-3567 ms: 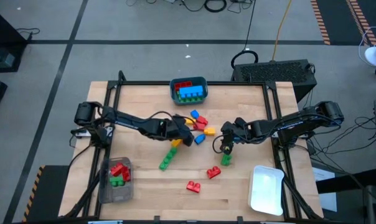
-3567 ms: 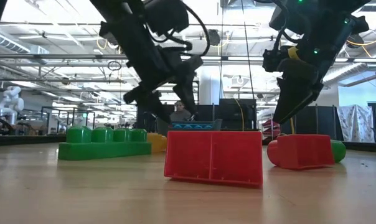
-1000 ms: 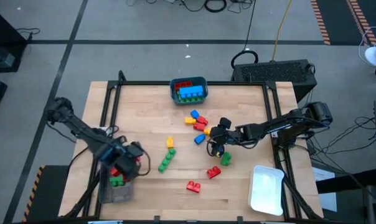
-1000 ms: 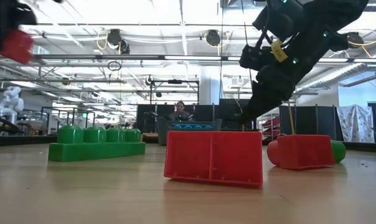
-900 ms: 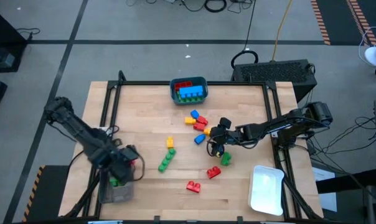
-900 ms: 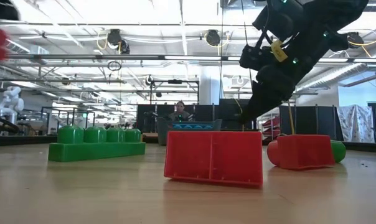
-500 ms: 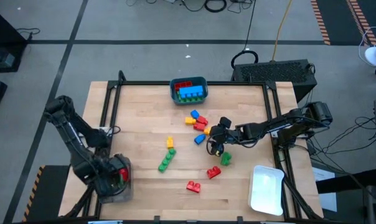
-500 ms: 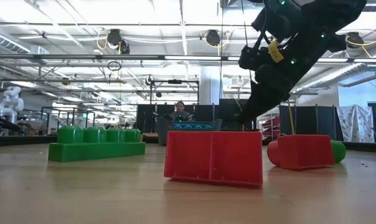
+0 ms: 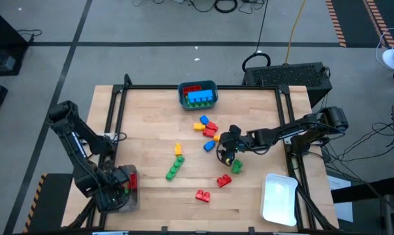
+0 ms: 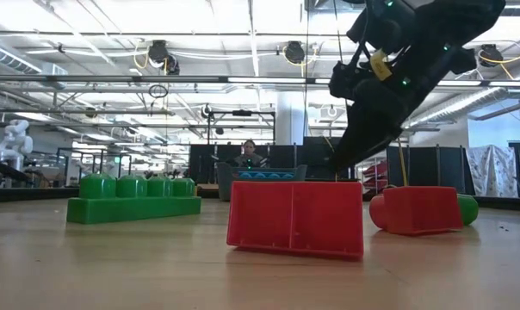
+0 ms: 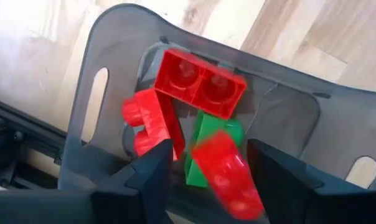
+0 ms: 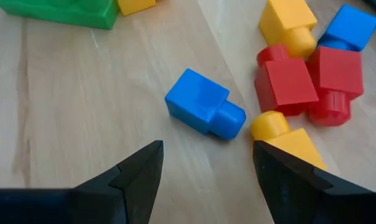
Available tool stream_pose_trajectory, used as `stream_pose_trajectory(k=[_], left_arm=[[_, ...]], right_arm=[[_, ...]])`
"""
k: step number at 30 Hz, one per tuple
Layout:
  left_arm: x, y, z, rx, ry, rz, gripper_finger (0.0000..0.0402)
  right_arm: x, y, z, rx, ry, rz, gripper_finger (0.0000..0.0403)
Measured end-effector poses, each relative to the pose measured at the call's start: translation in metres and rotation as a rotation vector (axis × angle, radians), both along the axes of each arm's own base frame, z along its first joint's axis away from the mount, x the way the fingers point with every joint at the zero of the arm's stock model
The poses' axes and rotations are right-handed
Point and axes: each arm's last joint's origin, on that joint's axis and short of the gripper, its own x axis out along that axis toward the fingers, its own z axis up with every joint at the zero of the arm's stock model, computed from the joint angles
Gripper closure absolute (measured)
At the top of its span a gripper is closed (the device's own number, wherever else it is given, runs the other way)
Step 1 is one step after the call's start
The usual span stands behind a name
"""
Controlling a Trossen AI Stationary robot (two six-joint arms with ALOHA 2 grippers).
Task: Sort blocks by size
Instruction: Put the yellow game piece into the white container
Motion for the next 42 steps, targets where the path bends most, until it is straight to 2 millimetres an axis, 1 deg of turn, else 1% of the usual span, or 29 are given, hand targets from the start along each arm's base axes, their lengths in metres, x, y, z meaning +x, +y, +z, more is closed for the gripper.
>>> stream_pose_trajectory(k=[3, 7, 10, 13, 16, 19, 23, 26, 29, 36, 38, 42], left_arm=[[0.0, 0.0, 0.0, 0.007, -0.014, -0.008, 0.0188], [0.002, 0.0, 0.0, 0.007, -0.021, -0.032, 0.0187], [0.003, 0.001, 0.0, 0.008, -0.02, -0.035, 0.0187], [0.006, 0.002, 0.001, 0.009, -0.021, -0.032, 0.0186], [0.011, 0.004, 0.004, 0.011, -0.029, -0.055, 0.0187], [0.016, 0.007, 0.008, 0.027, -0.047, -0.074, 0.0187], [0.026, 0.008, 0.017, 0.048, -0.115, -0.12, 0.0187], [0.035, 0.012, 0.022, 0.091, -0.169, -0.161, 0.0187], [0.044, 0.02, 0.023, 0.144, -0.201, -0.183, 0.0187], [0.064, 0.035, 0.025, 0.229, -0.276, -0.146, 0.0187], [0.07, 0.036, 0.026, 0.24, -0.314, -0.173, 0.0187], [0.084, 0.04, 0.025, 0.262, -0.387, -0.219, 0.0187]], right_arm=[[-0.001, 0.003, 0.0, 0.003, 0.003, 0.008, 0.0165], [-0.004, 0.009, -0.003, -0.019, 0.049, 0.08, 0.0165], [-0.01, 0.013, -0.004, 0.03, 0.113, 0.1, 0.0165], [-0.018, 0.017, 0.0, 0.077, 0.193, 0.108, 0.0165], [-0.023, 0.021, 0.01, 0.077, 0.259, 0.141, 0.0165], [-0.026, 0.026, 0.026, 0.058, 0.317, 0.172, 0.0165], [-0.031, 0.033, 0.047, 0.037, 0.402, 0.205, 0.0165], [-0.032, 0.034, 0.054, -0.055, 0.422, 0.206, 0.0165], [-0.023, 0.021, 0.053, -0.147, 0.377, 0.133, 0.0165], [0.006, -0.013, 0.039, -0.242, 0.32, 0.207, 0.0165], [0.013, -0.024, 0.036, -0.222, 0.291, 0.238, 0.0165], [0.02, -0.043, 0.026, -0.176, 0.287, 0.245, 0.0165]])
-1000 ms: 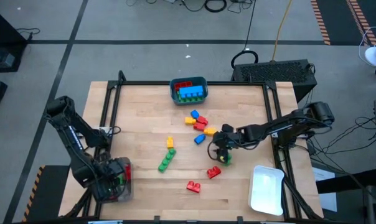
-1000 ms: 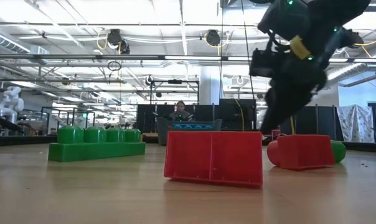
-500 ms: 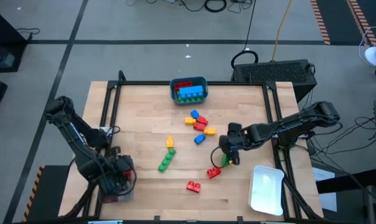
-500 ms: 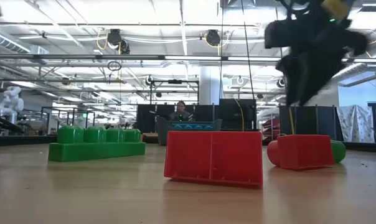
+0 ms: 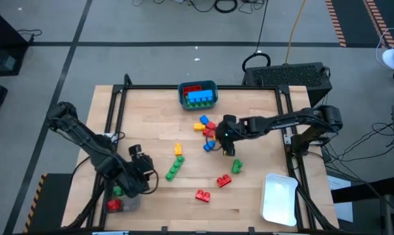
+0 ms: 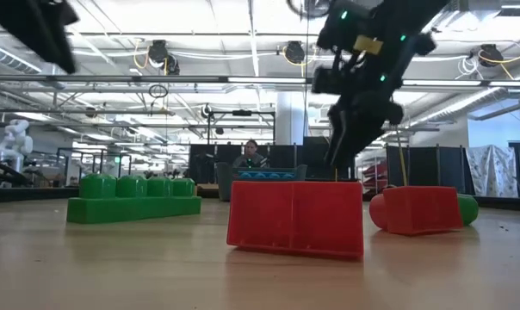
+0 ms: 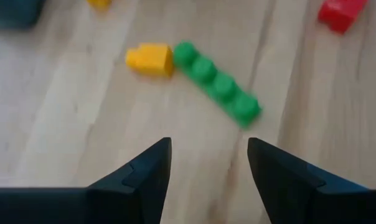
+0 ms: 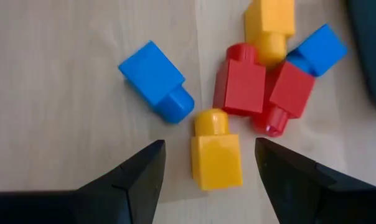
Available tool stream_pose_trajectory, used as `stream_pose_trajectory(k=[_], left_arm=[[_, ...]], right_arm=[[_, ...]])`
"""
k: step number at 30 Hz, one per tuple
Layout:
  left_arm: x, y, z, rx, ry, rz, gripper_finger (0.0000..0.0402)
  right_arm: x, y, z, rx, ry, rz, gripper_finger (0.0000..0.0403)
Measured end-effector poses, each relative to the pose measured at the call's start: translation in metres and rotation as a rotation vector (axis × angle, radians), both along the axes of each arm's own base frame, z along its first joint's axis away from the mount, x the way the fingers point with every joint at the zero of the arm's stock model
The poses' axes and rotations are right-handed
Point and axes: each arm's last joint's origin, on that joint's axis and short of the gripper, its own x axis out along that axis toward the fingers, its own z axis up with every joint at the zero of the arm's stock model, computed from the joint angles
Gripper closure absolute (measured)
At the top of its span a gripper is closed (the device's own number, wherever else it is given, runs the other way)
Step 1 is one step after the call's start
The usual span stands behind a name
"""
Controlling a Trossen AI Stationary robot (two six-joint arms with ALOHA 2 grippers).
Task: Sort blocks by size
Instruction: Put the yellow game piece into the white container
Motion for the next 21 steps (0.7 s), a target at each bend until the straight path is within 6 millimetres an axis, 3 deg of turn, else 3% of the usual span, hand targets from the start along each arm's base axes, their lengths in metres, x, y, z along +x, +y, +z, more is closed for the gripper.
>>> stream_pose_trajectory(k=[5, 12, 21], left_arm=[[0.012, 0.012, -0.012, 0.038, -0.016, -0.011, 0.0187], [0.025, 0.031, -0.032, 0.055, -0.029, -0.007, 0.0187], [0.042, 0.044, -0.043, 0.038, -0.136, -0.037, 0.0187]], right_arm=[[0.003, -0.015, -0.021, 0.03, 0.078, -0.021, 0.0165], [0.005, -0.022, -0.038, 0.034, 0.138, -0.023, 0.0169], [0.009, -0.022, -0.05, 0.107, 0.157, 0.003, 0.0265]])
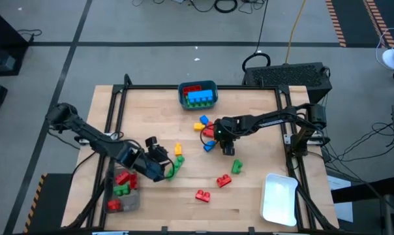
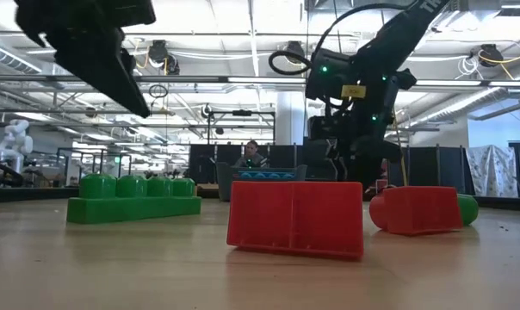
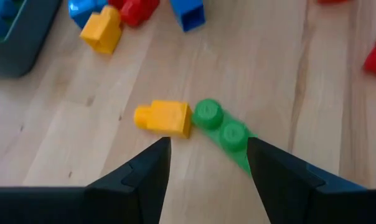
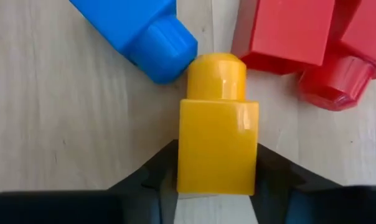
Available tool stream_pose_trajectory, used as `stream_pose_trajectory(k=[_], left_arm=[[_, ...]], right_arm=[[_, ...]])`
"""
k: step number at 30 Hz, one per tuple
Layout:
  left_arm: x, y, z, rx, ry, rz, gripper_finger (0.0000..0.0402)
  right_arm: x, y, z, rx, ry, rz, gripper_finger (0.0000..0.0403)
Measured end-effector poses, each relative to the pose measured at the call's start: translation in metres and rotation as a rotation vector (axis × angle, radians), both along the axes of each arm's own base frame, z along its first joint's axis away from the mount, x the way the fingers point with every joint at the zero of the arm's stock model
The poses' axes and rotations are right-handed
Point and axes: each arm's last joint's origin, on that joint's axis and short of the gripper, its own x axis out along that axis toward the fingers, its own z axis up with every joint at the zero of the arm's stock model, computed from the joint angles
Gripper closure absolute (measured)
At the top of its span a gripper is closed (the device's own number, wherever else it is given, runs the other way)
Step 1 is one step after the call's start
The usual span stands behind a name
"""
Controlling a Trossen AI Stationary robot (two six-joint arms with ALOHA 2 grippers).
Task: Sort blocks by size
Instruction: Put the yellow game piece into the white container
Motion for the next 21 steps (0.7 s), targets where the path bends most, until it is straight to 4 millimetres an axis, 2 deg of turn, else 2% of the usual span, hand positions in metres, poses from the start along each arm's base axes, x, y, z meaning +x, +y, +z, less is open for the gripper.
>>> stream_pose_trajectory(k=[2, 5, 9, 15, 21], left_arm=[[0.003, 0.002, -0.002, 0.002, -0.027, -0.01, 0.0187], [0.007, 0.004, -0.005, 0.001, -0.08, -0.027, 0.0187], [0.01, 0.009, -0.011, -0.002, -0.115, -0.022, 0.0187], [0.014, 0.014, -0.02, -0.008, -0.202, -0.031, 0.0187], [0.026, 0.017, -0.024, 0.028, -0.246, -0.05, 0.0187]], right_arm=[[0.0, 0.0, 0.001, 0.001, -0.003, -0.002, 0.0286], [-0.002, 0.002, 0.008, 0.0, -0.021, -0.002, 0.029], [-0.009, 0.008, 0.033, 0.007, -0.072, -0.02, 0.029], [-0.041, 0.026, 0.073, 0.06, -0.052, -0.096, 0.029], [-0.078, 0.054, 0.1, 0.128, 0.01, -0.18, 0.0285]])
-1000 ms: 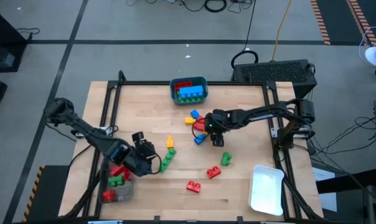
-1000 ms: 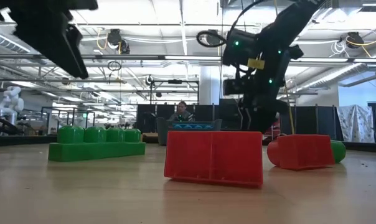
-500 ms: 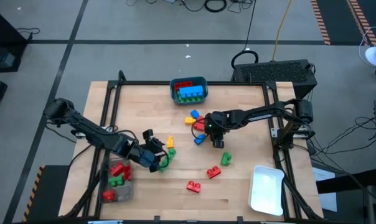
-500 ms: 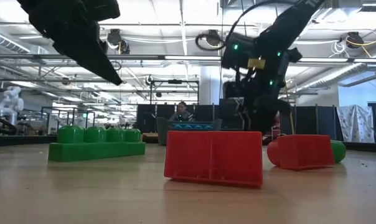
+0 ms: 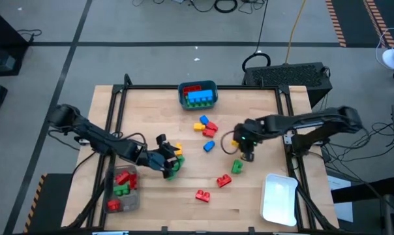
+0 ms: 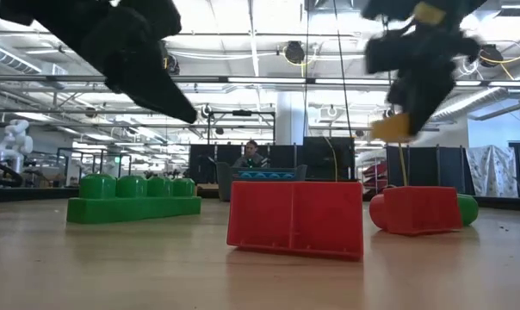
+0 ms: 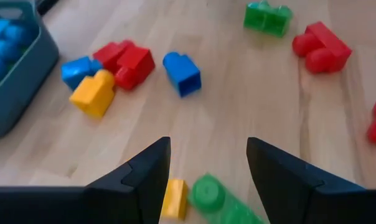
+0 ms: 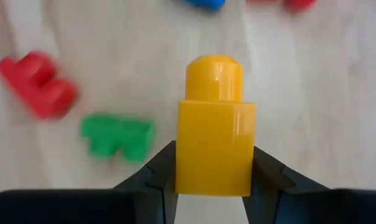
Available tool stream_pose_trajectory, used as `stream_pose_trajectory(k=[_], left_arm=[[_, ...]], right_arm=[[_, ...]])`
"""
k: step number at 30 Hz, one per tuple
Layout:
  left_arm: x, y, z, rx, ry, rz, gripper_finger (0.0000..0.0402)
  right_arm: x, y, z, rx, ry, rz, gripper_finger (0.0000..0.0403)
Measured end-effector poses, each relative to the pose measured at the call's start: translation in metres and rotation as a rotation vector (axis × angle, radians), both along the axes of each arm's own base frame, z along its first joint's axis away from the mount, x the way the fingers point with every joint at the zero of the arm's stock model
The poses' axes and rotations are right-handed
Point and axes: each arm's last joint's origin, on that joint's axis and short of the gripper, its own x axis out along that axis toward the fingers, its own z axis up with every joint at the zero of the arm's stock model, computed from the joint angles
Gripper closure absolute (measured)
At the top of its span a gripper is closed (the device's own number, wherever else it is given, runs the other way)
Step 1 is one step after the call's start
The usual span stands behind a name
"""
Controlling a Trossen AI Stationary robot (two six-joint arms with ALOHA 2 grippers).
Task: Sort blocks by size
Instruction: Put the yellow game piece into the white container
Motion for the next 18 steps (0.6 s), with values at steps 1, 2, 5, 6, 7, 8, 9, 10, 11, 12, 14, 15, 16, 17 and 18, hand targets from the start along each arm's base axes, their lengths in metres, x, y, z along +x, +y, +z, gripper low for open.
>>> stream_pose_trajectory(k=[1, 2, 5, 6, 7, 8, 9, 10, 11, 12, 14, 15, 16, 17, 18], left_arm=[[0.002, 0.001, -0.001, 0.007, -0.006, -0.002, 0.0187], [0.005, 0.002, -0.002, 0.015, -0.019, -0.005, 0.0187], [0.013, 0.004, -0.005, 0.026, -0.042, -0.015, 0.0187], [0.015, 0.004, -0.007, 0.023, -0.046, -0.019, 0.0187], [0.017, 0.004, -0.008, 0.018, -0.047, -0.027, 0.0187], [0.018, 0.005, -0.01, 0.016, -0.041, -0.028, 0.0187], [0.018, 0.005, -0.012, 0.014, -0.034, -0.027, 0.0187], [0.019, 0.004, -0.014, 0.012, -0.029, -0.026, 0.0187], [0.019, 0.004, -0.016, 0.012, -0.024, -0.025, 0.0187], [0.019, 0.004, -0.017, 0.013, -0.019, -0.025, 0.0187], [0.02, 0.004, -0.019, 0.013, -0.014, -0.026, 0.0187], [0.021, 0.004, -0.02, 0.013, -0.016, -0.026, 0.0187], [0.021, 0.004, -0.02, 0.013, -0.018, -0.024, 0.0187], [0.022, 0.005, -0.02, 0.013, -0.021, -0.02, 0.0187], [0.022, 0.007, -0.02, 0.012, -0.022, -0.015, 0.0187]], right_arm=[[-0.006, 0.005, 0.004, 0.019, 0.011, -0.011, 0.0285], [-0.012, 0.01, 0.007, 0.044, 0.022, -0.02, 0.0286], [-0.029, 0.025, 0.015, 0.117, 0.062, -0.054, 0.0287], [-0.034, 0.03, 0.017, 0.137, 0.076, -0.066, 0.0286], [-0.039, 0.035, 0.018, 0.155, 0.092, -0.081, 0.0286], [-0.043, 0.04, 0.019, 0.175, 0.113, -0.093, 0.0286], [-0.048, 0.046, 0.02, 0.196, 0.131, -0.102, 0.0285], [-0.052, 0.051, 0.021, 0.216, 0.148, -0.108, 0.0285], [-0.056, 0.056, 0.022, 0.238, 0.169, -0.113, 0.0285], [-0.059, 0.061, 0.022, 0.263, 0.193, -0.123, 0.0285], [-0.065, 0.072, 0.023, 0.315, 0.239, -0.143, 0.0284], [-0.068, 0.078, 0.023, 0.34, 0.262, -0.155, 0.0284], [-0.071, 0.084, 0.023, 0.359, 0.282, -0.167, 0.0284], [-0.074, 0.089, 0.023, 0.376, 0.301, -0.177, 0.0284], [-0.077, 0.094, 0.023, 0.387, 0.318, -0.186, 0.0284]])
